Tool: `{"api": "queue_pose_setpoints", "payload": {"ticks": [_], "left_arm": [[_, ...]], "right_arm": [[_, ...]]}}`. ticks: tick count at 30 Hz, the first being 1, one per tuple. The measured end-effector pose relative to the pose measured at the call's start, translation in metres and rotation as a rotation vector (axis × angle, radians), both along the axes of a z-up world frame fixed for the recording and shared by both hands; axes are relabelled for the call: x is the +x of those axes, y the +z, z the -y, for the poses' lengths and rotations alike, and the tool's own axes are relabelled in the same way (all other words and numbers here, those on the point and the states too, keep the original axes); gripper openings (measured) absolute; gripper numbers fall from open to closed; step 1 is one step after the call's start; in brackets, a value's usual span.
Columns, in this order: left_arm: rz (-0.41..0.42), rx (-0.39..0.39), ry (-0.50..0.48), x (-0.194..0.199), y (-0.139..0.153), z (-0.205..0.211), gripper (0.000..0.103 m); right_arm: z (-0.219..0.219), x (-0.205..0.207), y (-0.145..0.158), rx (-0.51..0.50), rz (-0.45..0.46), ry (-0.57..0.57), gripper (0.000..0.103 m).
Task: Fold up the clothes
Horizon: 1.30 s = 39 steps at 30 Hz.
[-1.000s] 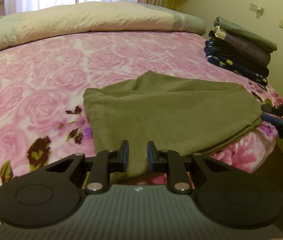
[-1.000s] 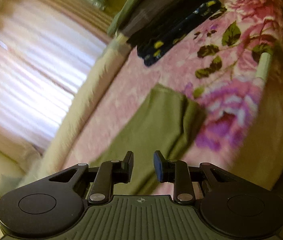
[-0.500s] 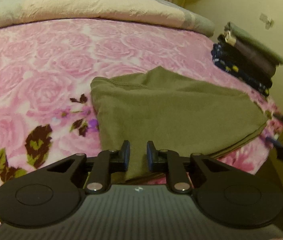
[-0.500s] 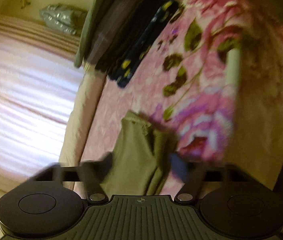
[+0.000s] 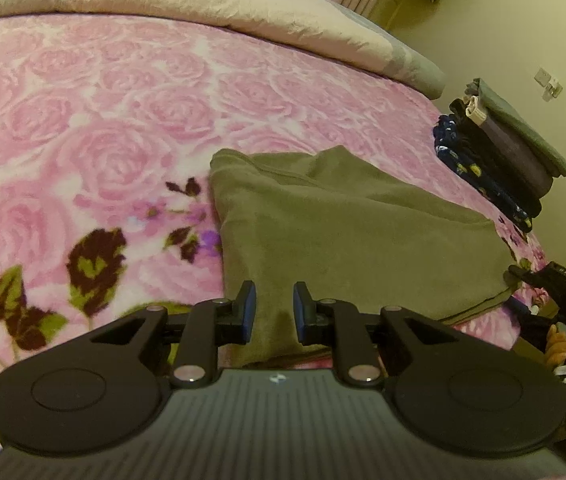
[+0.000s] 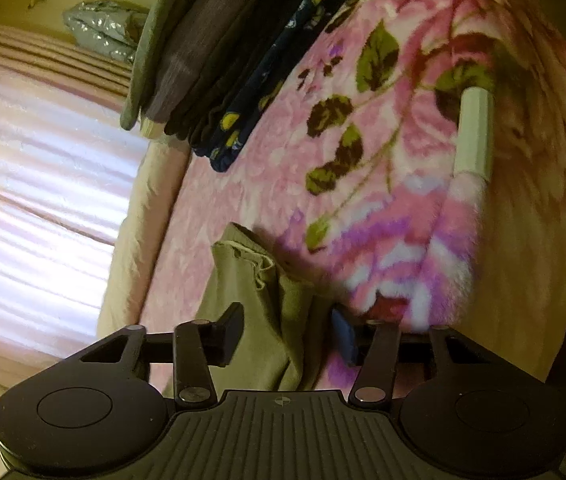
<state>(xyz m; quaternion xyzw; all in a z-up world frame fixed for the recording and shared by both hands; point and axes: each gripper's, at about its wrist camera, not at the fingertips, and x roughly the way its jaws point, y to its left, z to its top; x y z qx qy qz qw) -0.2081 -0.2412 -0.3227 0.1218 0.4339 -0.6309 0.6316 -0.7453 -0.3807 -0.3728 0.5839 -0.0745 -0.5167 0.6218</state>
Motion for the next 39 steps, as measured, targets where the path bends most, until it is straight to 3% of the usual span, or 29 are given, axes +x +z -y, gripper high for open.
{"api": "queue_pose_setpoints", "payload": {"ticks": [3, 6, 11, 13, 15, 17, 20, 23, 26, 29, 32, 36, 39], "left_arm": [[-0.01, -0.005, -0.001, 0.001, 0.0, -0.001, 0.015], [-0.023, -0.011, 0.006, 0.005, 0.002, -0.004, 0.015], [-0.044, -0.014, 0.041, 0.017, 0.003, -0.009, 0.015], [-0.052, -0.009, 0.055, 0.023, 0.002, -0.012, 0.015], [-0.066, 0.0, 0.071, 0.029, -0.001, -0.014, 0.015], [-0.083, 0.009, 0.089, 0.035, -0.005, -0.016, 0.015], [-0.107, 0.02, 0.113, 0.042, -0.009, -0.019, 0.015], [-0.132, 0.029, 0.133, 0.049, -0.013, -0.022, 0.015], [-0.157, 0.042, 0.148, 0.055, -0.017, -0.026, 0.015], [-0.171, 0.057, 0.153, 0.059, -0.021, -0.03, 0.015], [-0.185, 0.072, 0.158, 0.063, -0.024, -0.034, 0.015], [-0.208, 0.077, 0.159, 0.069, -0.03, -0.04, 0.015], [-0.224, 0.07, 0.156, 0.072, -0.033, -0.042, 0.015]], "right_arm": [[0.002, 0.002, 0.001, -0.004, -0.025, 0.011, 0.047], [0.003, 0.008, 0.005, -0.018, -0.065, 0.045, 0.033], [0.007, 0.018, 0.0, -0.014, -0.084, 0.037, 0.032], [0.007, 0.02, -0.001, -0.014, -0.099, 0.029, 0.022], [0.008, 0.023, 0.002, -0.013, -0.13, 0.034, 0.019], [0.008, 0.034, 0.013, -0.028, -0.231, 0.061, 0.018], [0.002, 0.08, 0.046, -0.149, -0.569, 0.154, 0.018], [-0.025, 0.152, 0.076, -0.408, -0.897, 0.306, 0.018], [-0.07, 0.222, 0.082, -0.672, -1.099, 0.494, 0.018], [-0.111, 0.277, 0.059, -0.821, -1.185, 0.692, 0.018], [-0.131, 0.309, 0.024, -0.846, -1.246, 0.841, 0.018], [-0.134, 0.326, -0.007, -0.819, -1.311, 0.901, 0.019], [-0.127, 0.326, 0.0, -0.796, -1.291, 0.921, 0.018]]}}
